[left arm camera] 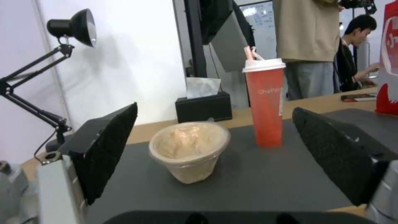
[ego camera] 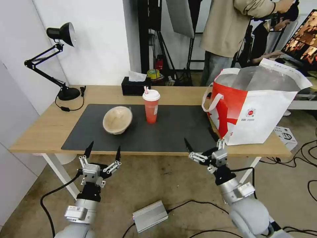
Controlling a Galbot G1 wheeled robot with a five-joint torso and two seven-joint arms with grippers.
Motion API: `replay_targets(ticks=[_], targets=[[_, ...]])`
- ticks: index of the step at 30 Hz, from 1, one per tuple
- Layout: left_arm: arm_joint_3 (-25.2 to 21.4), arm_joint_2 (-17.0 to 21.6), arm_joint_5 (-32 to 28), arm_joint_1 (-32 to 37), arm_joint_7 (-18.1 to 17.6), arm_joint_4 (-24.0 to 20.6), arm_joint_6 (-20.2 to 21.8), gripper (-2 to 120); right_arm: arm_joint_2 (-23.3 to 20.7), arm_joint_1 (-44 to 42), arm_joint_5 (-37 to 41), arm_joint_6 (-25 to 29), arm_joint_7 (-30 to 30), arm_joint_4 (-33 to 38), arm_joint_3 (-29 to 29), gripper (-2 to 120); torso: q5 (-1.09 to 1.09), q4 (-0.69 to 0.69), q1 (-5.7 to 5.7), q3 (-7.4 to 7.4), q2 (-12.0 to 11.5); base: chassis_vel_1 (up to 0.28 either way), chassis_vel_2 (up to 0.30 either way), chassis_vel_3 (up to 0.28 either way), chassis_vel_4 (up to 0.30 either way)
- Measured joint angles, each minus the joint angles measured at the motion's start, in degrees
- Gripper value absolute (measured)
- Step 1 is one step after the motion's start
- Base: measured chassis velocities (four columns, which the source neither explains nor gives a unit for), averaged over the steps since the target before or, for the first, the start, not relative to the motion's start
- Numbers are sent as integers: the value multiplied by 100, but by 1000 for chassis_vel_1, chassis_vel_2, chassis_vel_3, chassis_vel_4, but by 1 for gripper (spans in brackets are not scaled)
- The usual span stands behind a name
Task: Pick up the trash from the table and place it into the takeout bag.
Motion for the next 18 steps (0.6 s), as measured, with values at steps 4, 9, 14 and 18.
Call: replay_targets(ticks=[4, 9, 14, 18], targets=[[-21, 13, -7, -2, -4, 46, -45, 100, 53, -98, -115, 40, -4, -29, -70, 100, 0, 0, 0, 0, 0, 0, 0, 0, 0], [-22, -5, -9, -16, -12, 50, -54, 100, 123, -171, -256, 72, -7, -53, -95, 100, 0, 0, 0, 0, 0, 0, 0, 0, 0], [-3, 14, -5, -43, -15, 41, -48, 100, 114, -199, -295, 83, -24, -84, -119, 100, 0, -1, 0, 0, 0, 0, 0, 0, 0], [11, 43, 6, -46, -14, 19, -36, 100, 73, -160, -298, 84, -26, -94, -122, 100, 0, 0, 0, 0, 0, 0, 0, 0, 0]])
